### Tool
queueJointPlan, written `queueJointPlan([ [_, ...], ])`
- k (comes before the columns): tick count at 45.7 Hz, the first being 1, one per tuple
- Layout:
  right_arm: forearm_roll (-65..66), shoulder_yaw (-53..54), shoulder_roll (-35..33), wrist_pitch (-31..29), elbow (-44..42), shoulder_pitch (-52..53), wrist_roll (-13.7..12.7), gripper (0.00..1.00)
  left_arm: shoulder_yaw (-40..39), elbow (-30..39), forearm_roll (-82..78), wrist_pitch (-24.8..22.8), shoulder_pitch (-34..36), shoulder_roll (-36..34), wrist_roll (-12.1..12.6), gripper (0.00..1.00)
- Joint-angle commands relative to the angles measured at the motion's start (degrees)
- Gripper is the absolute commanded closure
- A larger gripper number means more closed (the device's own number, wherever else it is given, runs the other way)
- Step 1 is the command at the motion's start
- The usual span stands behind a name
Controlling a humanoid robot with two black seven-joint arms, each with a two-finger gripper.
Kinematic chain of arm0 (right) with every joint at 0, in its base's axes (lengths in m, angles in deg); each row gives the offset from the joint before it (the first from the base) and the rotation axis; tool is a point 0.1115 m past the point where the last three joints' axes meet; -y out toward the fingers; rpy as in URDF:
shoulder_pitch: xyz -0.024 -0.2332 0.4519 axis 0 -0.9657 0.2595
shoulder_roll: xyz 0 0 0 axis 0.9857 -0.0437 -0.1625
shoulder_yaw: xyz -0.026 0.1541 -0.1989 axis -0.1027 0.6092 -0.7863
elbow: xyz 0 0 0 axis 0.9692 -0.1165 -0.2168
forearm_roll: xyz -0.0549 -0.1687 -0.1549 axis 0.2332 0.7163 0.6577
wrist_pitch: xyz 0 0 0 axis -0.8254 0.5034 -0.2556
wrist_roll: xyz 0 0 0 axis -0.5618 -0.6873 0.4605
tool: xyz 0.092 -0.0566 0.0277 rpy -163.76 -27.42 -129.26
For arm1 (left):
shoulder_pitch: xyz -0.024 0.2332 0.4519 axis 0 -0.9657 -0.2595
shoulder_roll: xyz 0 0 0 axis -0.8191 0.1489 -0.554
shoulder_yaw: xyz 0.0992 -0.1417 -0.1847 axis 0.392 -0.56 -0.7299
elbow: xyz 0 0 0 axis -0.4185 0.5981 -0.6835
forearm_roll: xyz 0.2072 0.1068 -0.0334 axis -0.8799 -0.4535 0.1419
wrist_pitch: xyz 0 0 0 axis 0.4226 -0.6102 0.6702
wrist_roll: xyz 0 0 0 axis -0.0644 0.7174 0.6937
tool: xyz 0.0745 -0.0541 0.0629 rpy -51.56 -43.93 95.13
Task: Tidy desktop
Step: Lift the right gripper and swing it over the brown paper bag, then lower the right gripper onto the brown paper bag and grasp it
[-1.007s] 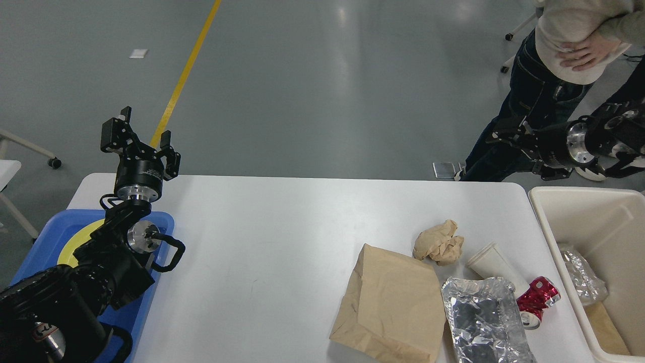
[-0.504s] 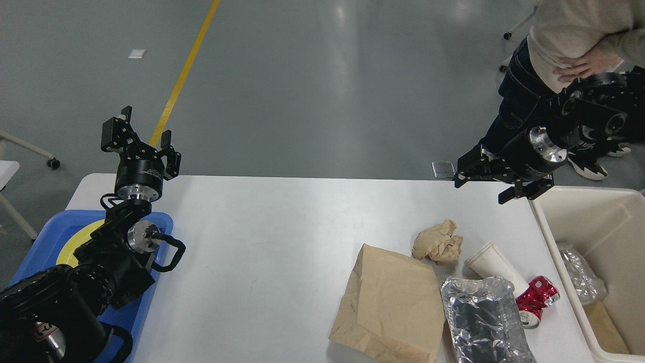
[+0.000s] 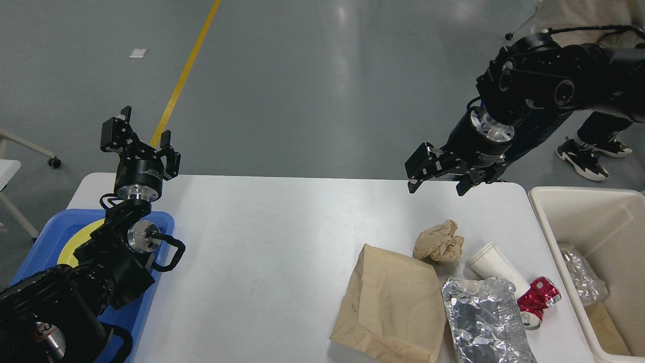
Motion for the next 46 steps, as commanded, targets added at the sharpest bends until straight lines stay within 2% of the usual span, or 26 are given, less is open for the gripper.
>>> queueJointPlan([
  [1, 0.03, 0.10, 3.75, 0.01, 0.26, 1.83, -0.08, 0.00, 0.00, 0.00, -0.02, 0.00, -0.01, 0.00, 0.00, 0.04],
  [11, -0.32, -0.52, 9.99, 0.01, -0.09, 0.34, -0.08, 0.00, 0.00, 0.00, -0.02, 0.00, -0.01, 0.00, 0.00, 0.04],
  [32, -1.02, 0.36, 12.10, 0.01, -0.53, -10.47, -0.08, 0.00, 0.00, 0.00, -0.02, 0.00, -0.01, 0.00, 0.00, 0.04],
  [37, -5.85, -0.69, 15.18, 0.01, -0.62, -11.35, -0.16, 0.00, 0.00, 0.00, -0.02, 0.00, -0.01, 0.00, 0.00, 0.04],
  [46, -9.11, -0.69, 15.44, 0.01, -1.06, -12.32, -0.16, 0.00, 0.00, 0.00, -0.02, 0.00, -0.01, 0.00, 0.00, 0.04],
])
